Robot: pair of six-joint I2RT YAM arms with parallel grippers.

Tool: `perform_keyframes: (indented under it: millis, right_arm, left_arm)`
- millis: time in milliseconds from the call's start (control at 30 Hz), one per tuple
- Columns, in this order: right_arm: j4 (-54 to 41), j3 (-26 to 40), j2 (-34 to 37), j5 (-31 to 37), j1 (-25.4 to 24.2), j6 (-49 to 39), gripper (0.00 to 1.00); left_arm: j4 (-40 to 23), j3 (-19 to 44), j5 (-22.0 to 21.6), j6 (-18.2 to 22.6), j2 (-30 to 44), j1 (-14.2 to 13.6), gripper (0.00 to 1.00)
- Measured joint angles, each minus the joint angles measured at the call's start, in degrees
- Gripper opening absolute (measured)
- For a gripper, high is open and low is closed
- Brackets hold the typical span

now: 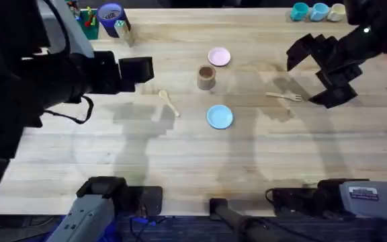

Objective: Pick up a utensil and set it on the pink plate, then put the other utensil in the container.

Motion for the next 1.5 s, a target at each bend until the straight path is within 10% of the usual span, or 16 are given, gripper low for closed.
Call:
perform_keyframes:
  millis: [1500]
  right_arm:
    - [6.4,1.36,18.33,2.57,2.32,14.47,0.95]
  left_arm:
    - [0.0,0.0,0.0,0.0,0.0,0.0,0.992]
